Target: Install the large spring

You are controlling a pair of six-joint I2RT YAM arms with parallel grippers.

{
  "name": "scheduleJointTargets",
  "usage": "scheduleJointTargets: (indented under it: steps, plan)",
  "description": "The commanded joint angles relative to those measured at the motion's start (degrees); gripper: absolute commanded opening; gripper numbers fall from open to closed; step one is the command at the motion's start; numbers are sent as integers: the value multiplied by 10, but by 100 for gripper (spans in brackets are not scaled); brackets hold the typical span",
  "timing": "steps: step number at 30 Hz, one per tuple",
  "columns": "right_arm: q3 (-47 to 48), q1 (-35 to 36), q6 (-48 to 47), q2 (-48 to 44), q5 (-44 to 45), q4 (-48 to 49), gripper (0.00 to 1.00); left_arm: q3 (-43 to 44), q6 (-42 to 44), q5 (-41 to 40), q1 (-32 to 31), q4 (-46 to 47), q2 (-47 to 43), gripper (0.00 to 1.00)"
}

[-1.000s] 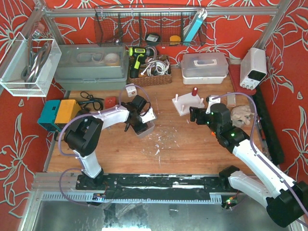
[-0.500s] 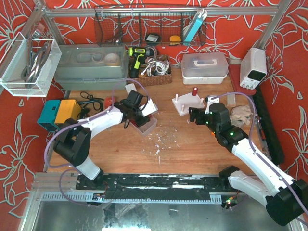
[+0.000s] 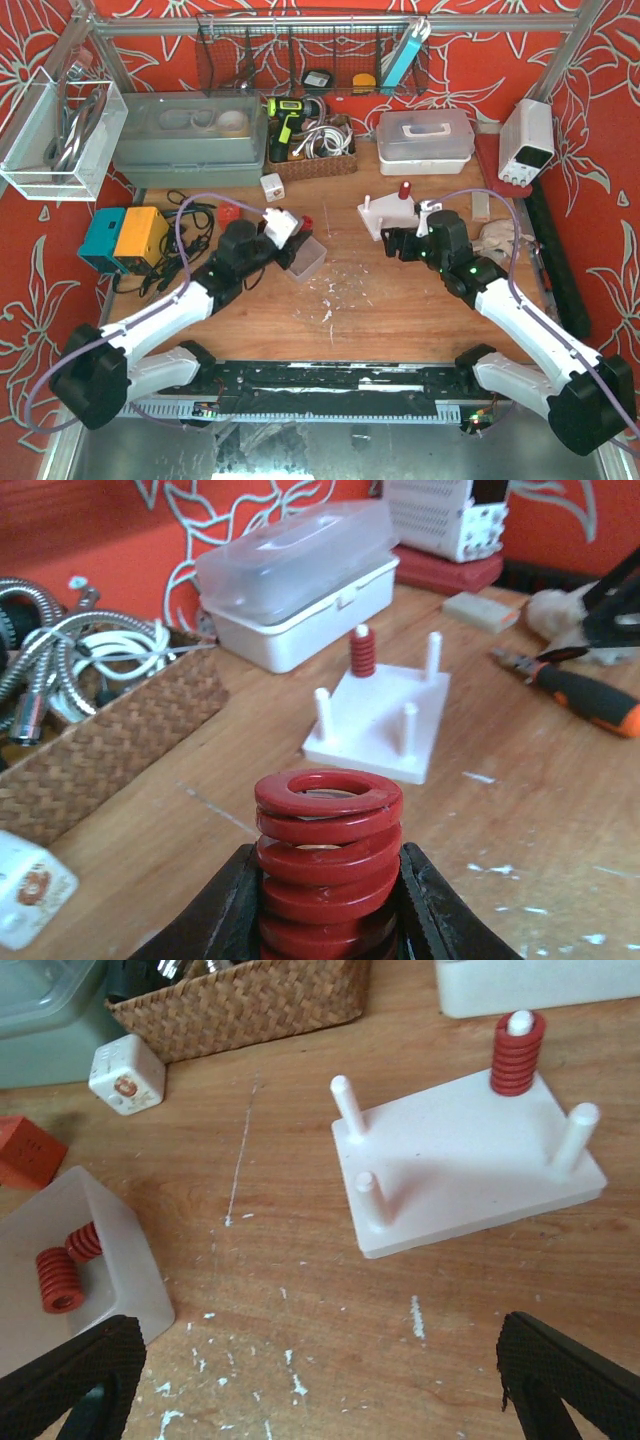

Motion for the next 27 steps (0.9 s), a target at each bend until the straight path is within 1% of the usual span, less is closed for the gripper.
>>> scheduleJointTargets:
  steps: [1,5,10,13,15,17,20,27]
  plan:
    - [33,5,3,11,-53,-14,96,-85,-51,1,-38,177,-42,3]
    - [57,4,3,44,-105,-41,96,-139,-33,-18,-93,253,-39,2]
    - [127,11,-23,100,-177,-118,90,-185,17,-17,-127,316,-23,1]
    - [138,22,-41,104,-172,-134,86,-213,65,-26,-153,348,-17,2]
    - [142,26,-42,100,-162,-142,84,-229,77,-26,-163,376,-14,2]
    - [151,33,-37,95,-170,-150,83,-227,76,-18,-169,372,-16,2]
    - [168,53,-31,93,-194,-162,83,-236,76,-9,-177,397,-2,2]
    - [192,116,-33,85,-255,-193,83,-236,82,-22,-180,394,7,2]
